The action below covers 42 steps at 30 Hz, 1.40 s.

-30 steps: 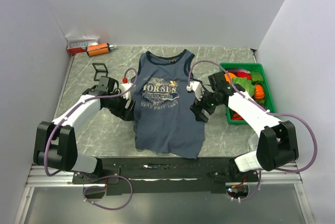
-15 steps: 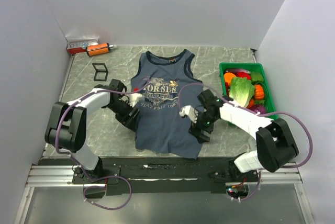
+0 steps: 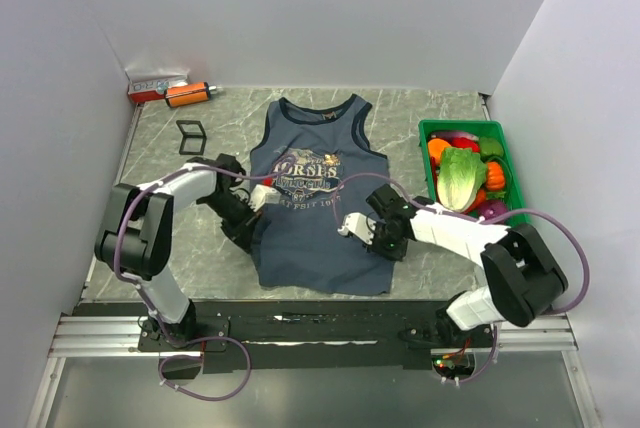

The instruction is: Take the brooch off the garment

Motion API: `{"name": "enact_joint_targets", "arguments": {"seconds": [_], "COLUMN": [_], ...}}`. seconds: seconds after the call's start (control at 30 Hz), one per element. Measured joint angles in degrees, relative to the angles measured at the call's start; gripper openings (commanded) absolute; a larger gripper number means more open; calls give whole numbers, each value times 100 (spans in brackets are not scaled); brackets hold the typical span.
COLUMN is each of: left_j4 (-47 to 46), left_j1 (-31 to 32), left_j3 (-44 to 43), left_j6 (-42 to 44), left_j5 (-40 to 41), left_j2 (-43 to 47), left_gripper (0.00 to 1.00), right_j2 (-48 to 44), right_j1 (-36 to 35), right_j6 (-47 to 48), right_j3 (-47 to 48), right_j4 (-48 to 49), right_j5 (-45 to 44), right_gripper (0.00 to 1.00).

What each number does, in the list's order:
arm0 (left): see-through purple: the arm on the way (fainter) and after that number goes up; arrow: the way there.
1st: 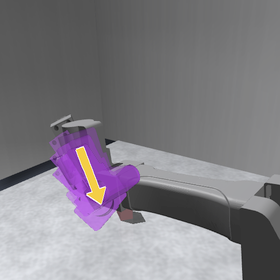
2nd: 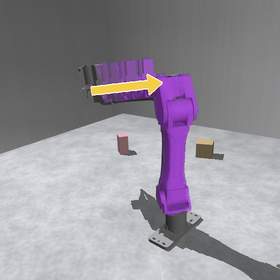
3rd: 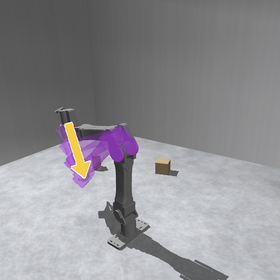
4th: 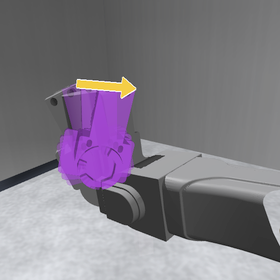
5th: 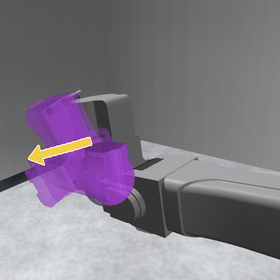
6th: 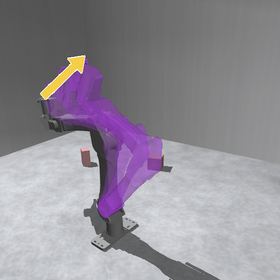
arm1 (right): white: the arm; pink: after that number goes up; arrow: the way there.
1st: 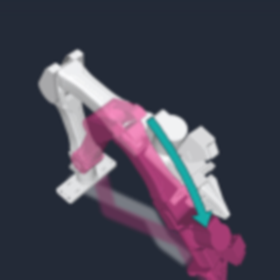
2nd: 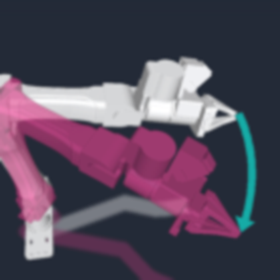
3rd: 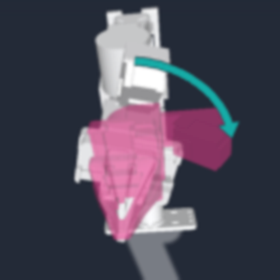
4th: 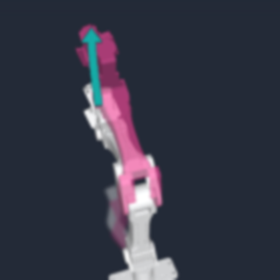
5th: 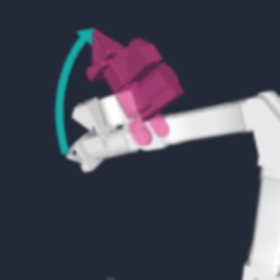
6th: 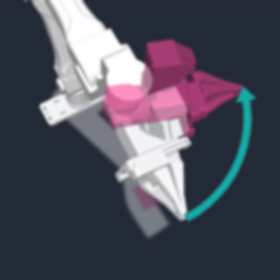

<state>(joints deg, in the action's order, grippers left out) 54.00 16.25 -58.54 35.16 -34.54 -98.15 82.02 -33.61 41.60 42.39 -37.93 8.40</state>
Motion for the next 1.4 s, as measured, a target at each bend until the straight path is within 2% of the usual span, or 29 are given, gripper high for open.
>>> {"name": "enact_joint_targets", "arguments": {"seconds": [0.33,0.43,0.47,0.53,0.57,0.63,0.7,0.77,0.9,1.0,1.13,1.2,1.4], "left_j4": [1314,1714,1825,1952,1950,2022,2096,2192,2225,2142,1248,581,-1047], "left_j1": [-675,-678,-671,-667,-669,-669,-678,-682,-710,-717,-717,-704,-634], "left_j3": [-160,-258,-343,-590,-688,-907,-1180,-1635,-2761,-3759,-4345,-4535,-4715], "left_j6": [1261,1423,1429,1443,1471,1510,1567,1705,1810,1534,321,-463,-2127], "left_j5": [938,1145,1196,1364,1453,1687,1891,2081,1941,1311,210,-260,-680], "left_j2": [249,144,74,-118,-170,-184,-164,-164,-273,-761,-1596,-2100,-2988], "left_gripper": [1,1,4,17,20,33,39,46,49,46,35,33,30], "right_j2": [-1121,-1147,-1132,-1093,-1056,-1038,-1099,-1279,-1574,-1091,291,1097,2555], "right_j1": [177,387,437,505,564,706,844,986,1167,1191,1290,1331,1340], "right_j6": [629,839,896,990,1091,1272,1478,1716,1895,1572,756,330,-260], "right_j3": [-337,-350,-350,-339,-297,-162,76,389,1113,1690,2603,3143,4227], "right_j4": [-782,-1023,-1086,-1202,-1333,-1624,-1998,-2271,-2197,-1685,-769,-323,308], "right_j5": [105,216,249,339,420,590,756,981,1333,1469,1569,1580,1366], "right_gripper": [4,14,23,33,42,49,61,67,65,59,49,47,37]}}
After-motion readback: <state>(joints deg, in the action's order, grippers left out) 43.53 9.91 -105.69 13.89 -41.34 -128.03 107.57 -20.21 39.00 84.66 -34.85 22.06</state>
